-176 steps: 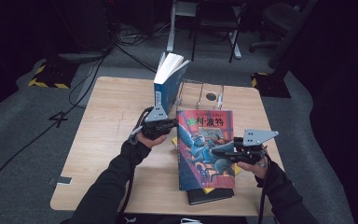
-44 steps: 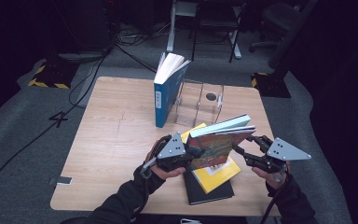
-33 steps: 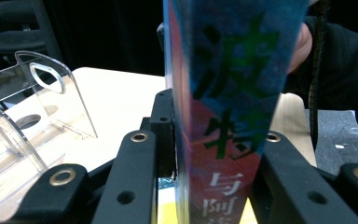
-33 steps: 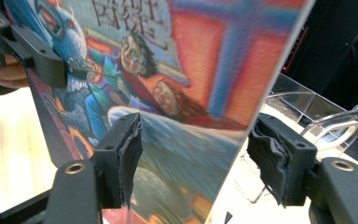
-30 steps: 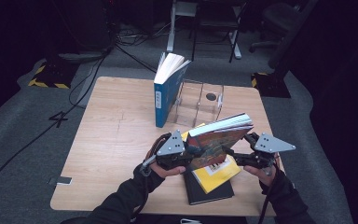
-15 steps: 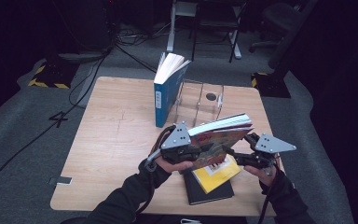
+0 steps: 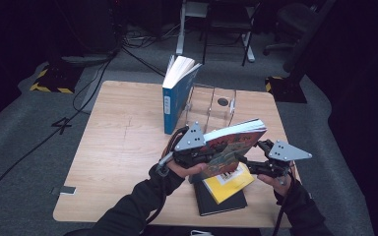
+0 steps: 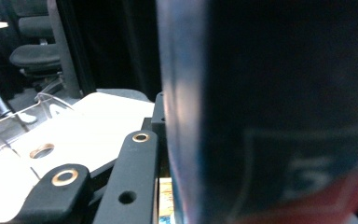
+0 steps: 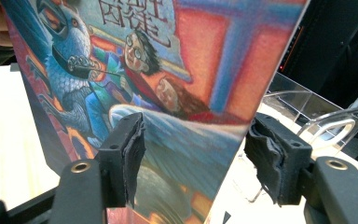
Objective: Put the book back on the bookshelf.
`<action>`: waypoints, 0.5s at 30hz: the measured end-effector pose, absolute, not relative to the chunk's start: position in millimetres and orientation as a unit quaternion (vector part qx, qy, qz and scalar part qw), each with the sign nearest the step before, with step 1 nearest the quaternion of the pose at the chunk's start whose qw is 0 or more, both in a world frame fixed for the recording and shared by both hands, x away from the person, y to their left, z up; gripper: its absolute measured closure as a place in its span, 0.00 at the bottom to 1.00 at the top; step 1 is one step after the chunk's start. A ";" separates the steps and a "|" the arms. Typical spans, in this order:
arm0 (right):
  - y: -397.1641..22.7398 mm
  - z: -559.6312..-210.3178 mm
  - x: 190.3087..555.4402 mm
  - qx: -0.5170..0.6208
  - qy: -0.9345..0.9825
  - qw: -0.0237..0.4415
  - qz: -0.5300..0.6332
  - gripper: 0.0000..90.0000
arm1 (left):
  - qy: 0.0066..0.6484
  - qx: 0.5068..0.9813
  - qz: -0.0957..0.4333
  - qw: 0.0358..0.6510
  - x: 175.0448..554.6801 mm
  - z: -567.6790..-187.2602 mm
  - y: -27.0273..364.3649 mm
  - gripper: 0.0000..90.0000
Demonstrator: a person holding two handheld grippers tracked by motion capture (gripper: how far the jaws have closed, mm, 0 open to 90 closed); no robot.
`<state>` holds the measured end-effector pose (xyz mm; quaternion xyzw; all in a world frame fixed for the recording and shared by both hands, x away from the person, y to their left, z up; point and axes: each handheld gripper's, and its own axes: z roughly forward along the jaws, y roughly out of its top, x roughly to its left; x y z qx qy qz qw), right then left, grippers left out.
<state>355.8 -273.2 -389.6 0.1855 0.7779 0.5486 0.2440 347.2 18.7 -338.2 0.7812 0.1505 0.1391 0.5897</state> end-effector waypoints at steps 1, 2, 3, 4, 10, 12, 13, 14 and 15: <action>-273.7 -390.0 355.8 0.187 0.779 0.243 0.546 0.42 | 0.152 0.782 0.141 0.588 347.7 -337.8 18.7 0.81; -274.4 -390.6 356.0 0.187 0.780 0.244 0.545 0.42 | 0.153 0.782 0.142 0.588 348.6 -337.6 18.8 0.81; -275.8 -390.9 355.9 0.188 0.782 0.242 0.543 0.42 | 0.157 0.781 0.143 0.587 349.4 -337.6 18.9 0.81; -277.1 -391.4 355.9 0.188 0.781 0.242 0.543 0.42 | 0.161 0.780 0.145 0.586 350.9 -337.5 19.0 0.81; -285.5 -393.7 358.0 0.199 0.785 0.241 0.534 0.39 | 0.175 0.778 0.150 0.584 359.5 -336.7 19.4 0.81; -291.0 -397.0 361.0 0.211 0.786 0.235 0.531 0.38 | 0.177 0.775 0.155 0.586 363.7 -335.1 19.5 0.82; -291.6 -397.8 361.6 0.212 0.787 0.234 0.530 0.38 | 0.177 0.774 0.159 0.586 365.4 -333.6 19.3 0.82; -292.7 -399.3 362.3 0.216 0.788 0.233 0.527 0.38 | 0.176 0.774 0.162 0.586 366.6 -332.4 19.4 0.82; -293.1 -400.0 362.9 0.216 0.788 0.232 0.528 0.38 | 0.177 0.774 0.168 0.584 367.8 -330.6 19.2 0.82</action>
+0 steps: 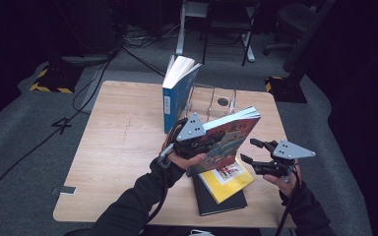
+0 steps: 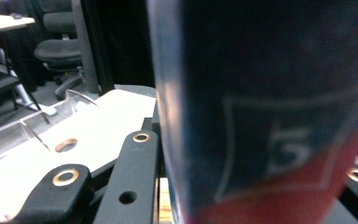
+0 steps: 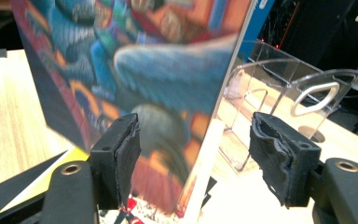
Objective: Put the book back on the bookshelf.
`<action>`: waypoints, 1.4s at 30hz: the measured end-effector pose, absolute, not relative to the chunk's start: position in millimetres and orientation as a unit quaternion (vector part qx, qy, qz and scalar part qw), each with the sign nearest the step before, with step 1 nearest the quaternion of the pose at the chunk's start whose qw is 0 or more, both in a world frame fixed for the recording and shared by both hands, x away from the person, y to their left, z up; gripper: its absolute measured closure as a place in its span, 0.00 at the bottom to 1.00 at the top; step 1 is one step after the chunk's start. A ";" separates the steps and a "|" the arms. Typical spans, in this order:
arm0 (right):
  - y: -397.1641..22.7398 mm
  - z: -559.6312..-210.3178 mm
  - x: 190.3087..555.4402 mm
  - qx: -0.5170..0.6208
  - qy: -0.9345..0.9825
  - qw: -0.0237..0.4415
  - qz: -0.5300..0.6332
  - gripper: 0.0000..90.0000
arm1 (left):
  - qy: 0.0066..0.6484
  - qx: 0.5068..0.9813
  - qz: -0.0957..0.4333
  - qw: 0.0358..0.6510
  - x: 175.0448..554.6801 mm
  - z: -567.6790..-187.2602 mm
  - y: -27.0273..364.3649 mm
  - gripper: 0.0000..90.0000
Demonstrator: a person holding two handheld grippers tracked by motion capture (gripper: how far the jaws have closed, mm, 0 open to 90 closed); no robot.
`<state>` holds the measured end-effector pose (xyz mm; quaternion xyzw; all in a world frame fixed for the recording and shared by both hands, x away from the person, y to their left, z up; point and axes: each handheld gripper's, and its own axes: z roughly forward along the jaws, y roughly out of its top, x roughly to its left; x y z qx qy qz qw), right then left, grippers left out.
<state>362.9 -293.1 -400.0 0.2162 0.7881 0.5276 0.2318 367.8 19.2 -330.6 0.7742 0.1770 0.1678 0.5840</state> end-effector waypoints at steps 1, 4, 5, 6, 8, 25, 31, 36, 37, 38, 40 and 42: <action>-293.8 -400.9 363.5 0.217 0.789 0.231 0.527 0.38 | 0.178 0.774 0.175 0.582 369.0 -328.6 19.0 0.82; -294.4 -402.2 364.3 0.218 0.790 0.229 0.525 0.38 | 0.181 0.773 0.193 0.577 372.9 -324.2 19.9 0.82; -294.7 -402.5 364.2 0.220 0.792 0.226 0.523 0.38 | 0.181 0.773 0.199 0.575 375.1 -322.1 21.0 0.82; -294.7 -402.9 364.2 0.224 0.792 0.226 0.522 0.38 | 0.184 0.771 0.208 0.573 378.0 -319.8 23.1 0.82; -295.3 -403.7 365.1 0.223 0.792 0.223 0.522 0.39 | 0.190 0.769 0.220 0.569 383.7 -316.9 27.3 0.82; -290.2 -412.5 368.2 0.221 0.811 0.204 0.502 0.39 | 0.265 0.744 0.299 0.536 423.9 -305.5 60.4 0.82; -288.8 -413.3 367.7 0.219 0.813 0.198 0.503 0.39 | 0.278 0.743 0.312 0.523 438.8 -306.1 52.6 0.82; -287.9 -414.3 367.7 0.218 0.815 0.197 0.500 0.39 | 0.301 0.740 0.321 0.508 456.2 -311.0 39.1 0.82; -287.7 -414.4 367.7 0.216 0.815 0.197 0.500 0.39 | 0.305 0.740 0.323 0.505 459.5 -311.9 36.4 0.82; -287.6 -414.4 367.6 0.216 0.815 0.199 0.499 0.39 | 0.311 0.739 0.323 0.503 463.4 -313.2 33.5 0.82; -287.7 -414.5 367.5 0.216 0.816 0.198 0.499 0.39 | 0.318 0.737 0.321 0.503 468.6 -315.5 29.9 0.82; -287.6 -414.6 367.2 0.218 0.815 0.199 0.499 0.39 | 0.320 0.736 0.323 0.502 474.5 -319.1 25.3 0.82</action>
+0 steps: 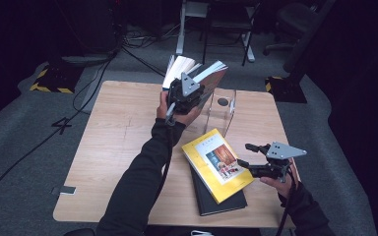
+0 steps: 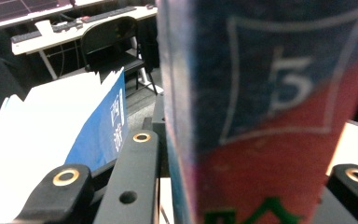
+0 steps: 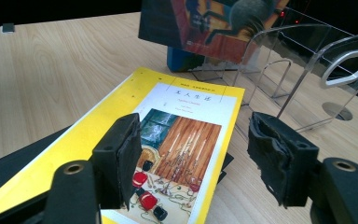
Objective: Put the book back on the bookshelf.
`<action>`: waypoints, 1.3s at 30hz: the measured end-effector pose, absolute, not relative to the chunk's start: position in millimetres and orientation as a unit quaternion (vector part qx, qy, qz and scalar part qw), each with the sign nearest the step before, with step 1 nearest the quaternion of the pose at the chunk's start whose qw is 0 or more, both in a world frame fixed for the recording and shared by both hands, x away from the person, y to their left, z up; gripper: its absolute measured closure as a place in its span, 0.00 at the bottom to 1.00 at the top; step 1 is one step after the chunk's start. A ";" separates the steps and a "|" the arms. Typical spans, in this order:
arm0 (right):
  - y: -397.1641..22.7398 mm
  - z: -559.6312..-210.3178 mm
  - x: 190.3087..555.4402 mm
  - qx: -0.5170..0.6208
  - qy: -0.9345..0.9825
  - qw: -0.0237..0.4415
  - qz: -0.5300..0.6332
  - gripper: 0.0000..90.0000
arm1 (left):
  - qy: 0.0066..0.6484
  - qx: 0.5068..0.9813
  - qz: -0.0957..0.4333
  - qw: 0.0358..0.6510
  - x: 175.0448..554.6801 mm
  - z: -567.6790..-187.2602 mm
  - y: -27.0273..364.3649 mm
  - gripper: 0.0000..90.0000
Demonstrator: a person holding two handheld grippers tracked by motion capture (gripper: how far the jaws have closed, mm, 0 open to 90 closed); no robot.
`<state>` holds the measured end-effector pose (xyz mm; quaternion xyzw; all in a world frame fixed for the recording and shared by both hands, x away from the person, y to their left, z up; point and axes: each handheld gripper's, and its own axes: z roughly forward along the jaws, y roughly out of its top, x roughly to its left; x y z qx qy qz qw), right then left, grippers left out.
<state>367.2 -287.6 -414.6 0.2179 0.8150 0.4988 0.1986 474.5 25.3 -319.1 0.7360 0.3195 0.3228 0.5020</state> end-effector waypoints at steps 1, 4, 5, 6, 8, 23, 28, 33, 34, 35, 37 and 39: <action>-288.0 -414.5 367.5 0.216 0.815 0.199 0.499 0.39 | 0.321 0.736 0.323 0.501 476.7 -320.9 22.6 0.82; -287.6 -414.6 367.3 0.218 0.815 0.198 0.499 0.40 | 0.329 0.734 0.327 0.496 483.3 -326.3 15.7 0.82; -287.5 -414.7 367.3 0.217 0.815 0.197 0.499 0.40 | 0.333 0.733 0.329 0.493 485.1 -327.5 14.2 0.82; -287.5 -414.7 367.4 0.215 0.816 0.199 0.499 0.40 | 0.339 0.730 0.333 0.491 487.7 -329.9 11.8 0.82; -287.4 -414.7 367.0 0.214 0.816 0.199 0.498 0.40 | 0.348 0.727 0.340 0.486 492.0 -333.1 8.0 0.82; -290.8 -414.9 367.4 0.217 0.814 0.200 0.500 0.40 | 0.362 0.725 0.350 0.470 520.3 -350.3 -12.8 0.82; -291.1 -415.6 367.6 0.217 0.814 0.197 0.502 0.40 | 0.370 0.721 0.354 0.467 529.7 -355.6 -16.0 0.82; -292.0 -415.4 367.9 0.215 0.813 0.202 0.502 0.40 | 0.377 0.711 0.358 0.474 537.8 -358.6 -16.5 0.82; -291.8 -415.9 367.9 0.216 0.813 0.199 0.503 0.40 | 0.374 0.711 0.361 0.473 538.3 -358.4 -17.2 0.82; -291.8 -415.9 367.9 0.216 0.813 0.199 0.503 0.40 | 0.374 0.711 0.361 0.473 538.3 -358.4 -17.2 0.82; -291.7 -417.4 368.8 0.215 0.815 0.199 0.500 0.40 | 0.374 0.710 0.360 0.476 538.6 -359.3 -17.9 0.82; -291.3 -417.9 368.5 0.216 0.816 0.198 0.499 0.40 | 0.372 0.711 0.354 0.480 536.1 -363.0 -18.1 0.82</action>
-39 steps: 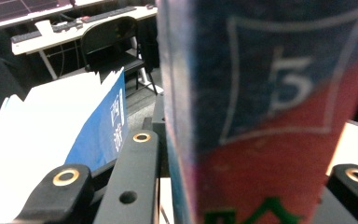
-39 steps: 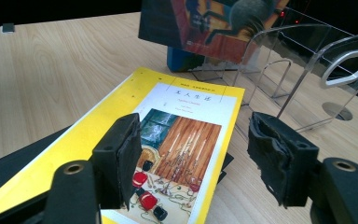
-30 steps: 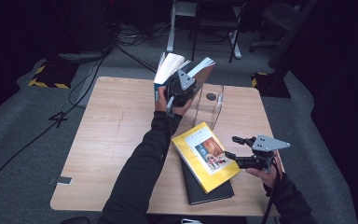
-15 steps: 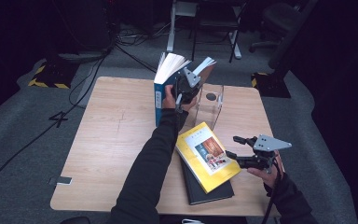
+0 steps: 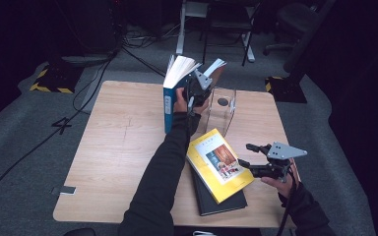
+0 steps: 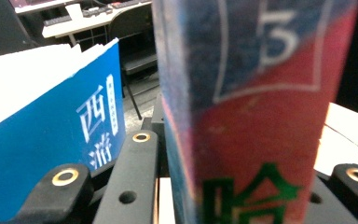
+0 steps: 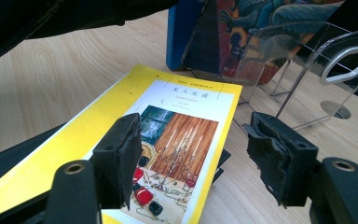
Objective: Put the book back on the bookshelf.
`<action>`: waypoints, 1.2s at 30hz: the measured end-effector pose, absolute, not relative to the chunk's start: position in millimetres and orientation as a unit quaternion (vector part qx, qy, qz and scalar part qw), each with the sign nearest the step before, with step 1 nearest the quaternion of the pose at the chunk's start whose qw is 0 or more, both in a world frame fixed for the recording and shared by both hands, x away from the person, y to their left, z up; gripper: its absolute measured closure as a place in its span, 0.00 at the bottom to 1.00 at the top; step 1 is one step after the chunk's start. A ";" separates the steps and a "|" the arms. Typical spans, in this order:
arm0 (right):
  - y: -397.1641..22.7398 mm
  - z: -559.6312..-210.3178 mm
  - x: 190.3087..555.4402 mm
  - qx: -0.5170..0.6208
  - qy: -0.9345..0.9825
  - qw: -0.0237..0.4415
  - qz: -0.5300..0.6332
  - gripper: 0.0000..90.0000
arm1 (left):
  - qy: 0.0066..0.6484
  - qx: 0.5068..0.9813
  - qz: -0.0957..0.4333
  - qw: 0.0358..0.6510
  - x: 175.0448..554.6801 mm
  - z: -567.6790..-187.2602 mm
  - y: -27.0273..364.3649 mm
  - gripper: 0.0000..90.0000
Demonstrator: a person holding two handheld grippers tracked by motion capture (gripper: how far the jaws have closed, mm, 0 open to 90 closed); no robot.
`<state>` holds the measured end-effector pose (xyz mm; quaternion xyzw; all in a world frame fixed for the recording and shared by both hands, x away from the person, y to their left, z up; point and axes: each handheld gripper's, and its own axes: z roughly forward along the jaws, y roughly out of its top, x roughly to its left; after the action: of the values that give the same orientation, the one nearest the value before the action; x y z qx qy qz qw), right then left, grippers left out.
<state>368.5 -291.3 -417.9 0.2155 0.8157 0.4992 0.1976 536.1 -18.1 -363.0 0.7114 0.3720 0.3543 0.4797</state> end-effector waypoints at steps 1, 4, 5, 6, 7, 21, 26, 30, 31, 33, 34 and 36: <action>-291.5 -418.0 368.4 0.214 0.816 0.198 0.498 0.40 | 0.372 0.710 0.353 0.483 534.5 -364.3 -18.0 0.82; -291.6 -418.2 368.1 0.215 0.816 0.198 0.498 0.40 | 0.369 0.711 0.353 0.483 530.7 -365.7 -17.6 0.82; -291.7 -418.2 368.2 0.215 0.816 0.199 0.498 0.40 | 0.369 0.712 0.352 0.483 529.3 -366.2 -17.0 0.81; -291.7 -418.3 368.3 0.215 0.816 0.198 0.499 0.40 | 0.369 0.712 0.351 0.484 528.1 -366.6 -16.1 0.81; -291.7 -418.4 368.3 0.215 0.816 0.198 0.498 0.40 | 0.370 0.712 0.350 0.483 526.8 -367.0 -15.2 0.81; -289.5 -420.8 367.3 0.216 0.822 0.194 0.489 0.40 | 0.368 0.727 0.327 0.478 507.8 -372.2 8.3 0.80; -289.8 -422.2 368.2 0.216 0.824 0.193 0.486 0.40 | 0.375 0.723 0.315 0.487 505.7 -372.2 16.0 0.80; -289.4 -422.5 367.9 0.214 0.825 0.193 0.485 0.40 | 0.368 0.723 0.320 0.490 504.9 -368.1 18.9 0.78; -289.2 -422.8 367.6 0.213 0.826 0.192 0.485 0.40 | 0.368 0.723 0.319 0.490 505.3 -365.9 19.3 0.77; -288.9 -423.2 367.7 0.213 0.827 0.191 0.484 0.40 | 0.362 0.726 0.323 0.487 506.7 -359.5 19.1 0.76; -288.7 -423.3 367.7 0.213 0.827 0.191 0.483 0.40 | 0.361 0.728 0.325 0.485 507.4 -356.9 19.2 0.75; -288.1 -423.5 367.5 0.211 0.828 0.190 0.483 0.40 | 0.360 0.730 0.323 0.483 508.6 -353.8 18.4 0.75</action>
<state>367.5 -288.1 -423.5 0.2105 0.8285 0.4828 0.1904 508.6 18.4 -353.8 0.7301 0.3599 0.3227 0.4831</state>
